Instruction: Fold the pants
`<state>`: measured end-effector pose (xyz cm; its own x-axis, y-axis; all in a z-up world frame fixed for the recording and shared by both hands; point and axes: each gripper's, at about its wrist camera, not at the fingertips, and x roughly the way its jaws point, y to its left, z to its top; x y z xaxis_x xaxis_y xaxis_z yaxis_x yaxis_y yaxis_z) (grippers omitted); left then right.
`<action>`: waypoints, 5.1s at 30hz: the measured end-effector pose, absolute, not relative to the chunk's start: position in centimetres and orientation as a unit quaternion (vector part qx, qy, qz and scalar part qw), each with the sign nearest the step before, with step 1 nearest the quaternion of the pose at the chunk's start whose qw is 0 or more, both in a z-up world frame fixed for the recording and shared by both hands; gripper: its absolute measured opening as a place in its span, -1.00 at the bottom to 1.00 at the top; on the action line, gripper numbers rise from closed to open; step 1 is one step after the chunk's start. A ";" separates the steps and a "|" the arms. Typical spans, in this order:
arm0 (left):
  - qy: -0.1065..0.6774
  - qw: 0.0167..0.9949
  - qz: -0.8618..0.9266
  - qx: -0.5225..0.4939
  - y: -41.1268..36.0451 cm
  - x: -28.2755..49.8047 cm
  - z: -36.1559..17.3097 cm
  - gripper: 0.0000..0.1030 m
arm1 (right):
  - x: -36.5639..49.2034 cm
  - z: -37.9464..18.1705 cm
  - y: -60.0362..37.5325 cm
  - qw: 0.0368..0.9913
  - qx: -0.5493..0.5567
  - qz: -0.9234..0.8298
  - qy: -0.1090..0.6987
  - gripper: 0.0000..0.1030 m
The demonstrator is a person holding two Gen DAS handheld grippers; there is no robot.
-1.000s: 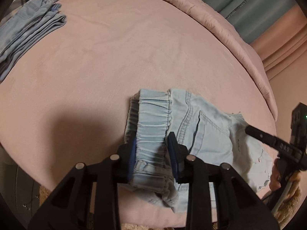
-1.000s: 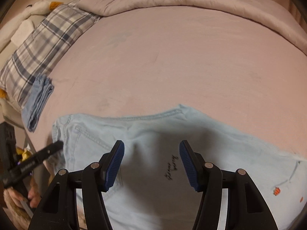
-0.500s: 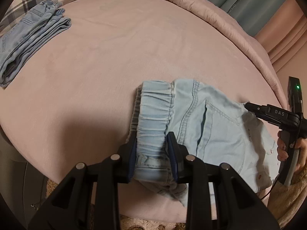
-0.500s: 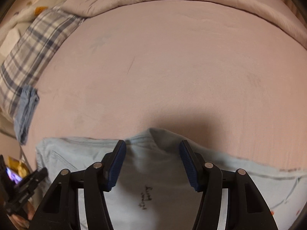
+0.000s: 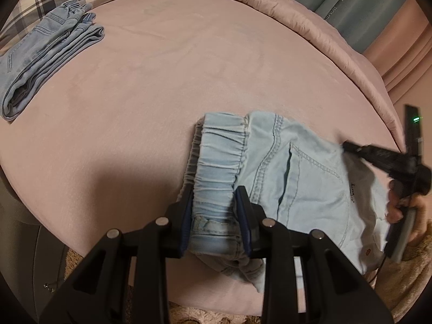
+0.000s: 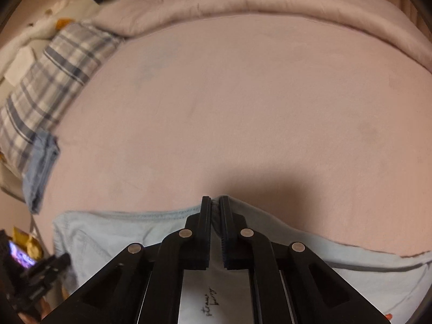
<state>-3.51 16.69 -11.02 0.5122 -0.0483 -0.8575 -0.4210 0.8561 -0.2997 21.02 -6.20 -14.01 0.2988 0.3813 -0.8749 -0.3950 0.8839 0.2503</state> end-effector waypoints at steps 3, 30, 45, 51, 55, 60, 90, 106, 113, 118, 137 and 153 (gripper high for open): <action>0.485 0.832 0.114 -0.245 16.7 -3.6 -10.9 -0.37 | 20.9 -14.5 -5.9 0.815 -0.011 0.233 0.530 -0.88; 0.517 0.830 -0.018 -0.209 5.6 -2.9 -11.7 -0.45 | 11.3 -13.5 -16.1 0.840 -0.017 0.171 0.515 0.10; 0.506 0.841 0.009 -0.192 4.7 -3.7 -12.7 -0.44 | 10.8 -14.3 -21.4 0.854 0.044 0.088 0.510 -0.85; 0.512 0.834 0.021 -0.206 4.4 -3.2 -12.5 -0.46 | 11.4 -14.1 -24.1 0.858 0.065 0.047 0.508 -0.89; 0.519 0.826 0.011 -0.220 4.4 -2.7 -11.7 -0.46 | 11.7 -13.8 -25.8 0.862 0.073 0.002 0.502 -0.89; 0.519 0.829 -0.011 -0.210 2.8 -1.7 -10.9 -0.46 | 12.1 -13.8 -27.9 0.862 0.083 -0.037 0.498 -0.89; 0.538 0.821 -0.052 -0.182 -1.1 -0.4 -13.1 -0.32 | 8.5 -12.8 -38.1 0.865 0.096 -0.163 0.465 -0.42; 0.541 0.823 -0.054 -0.163 -1.8 -0.1 -13.1 -0.16 | 8.2 -14.6 -42.9 0.851 0.156 -0.192 0.463 -0.53; 0.542 0.822 -0.056 -0.167 -1.8 -0.1 -13.2 -0.15 | 6.4 -12.0 -44.5 0.867 0.216 -0.178 0.412 -0.81; 0.543 0.821 -0.055 -0.165 -1.9 -0.1 -13.2 -0.15 | 6.7 -12.1 -43.8 0.870 0.170 -0.196 0.419 -0.82; 0.542 0.823 -0.055 -0.162 -2.2 0.0 -13.3 -0.08 | 6.1 -13.7 -46.8 0.852 0.182 -0.216 0.440 -0.73; 0.542 0.826 -0.051 -0.145 -2.9 -0.1 -13.3 0.01 | 6.0 -13.9 -47.0 0.851 0.196 -0.231 0.430 -0.72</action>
<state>-0.07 -2.94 -13.33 0.4075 -0.2414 -0.8807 -0.0734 0.9526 -0.2951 5.99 -47.03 -13.92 0.5244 -0.2237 -0.8216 0.5611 0.8165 0.1358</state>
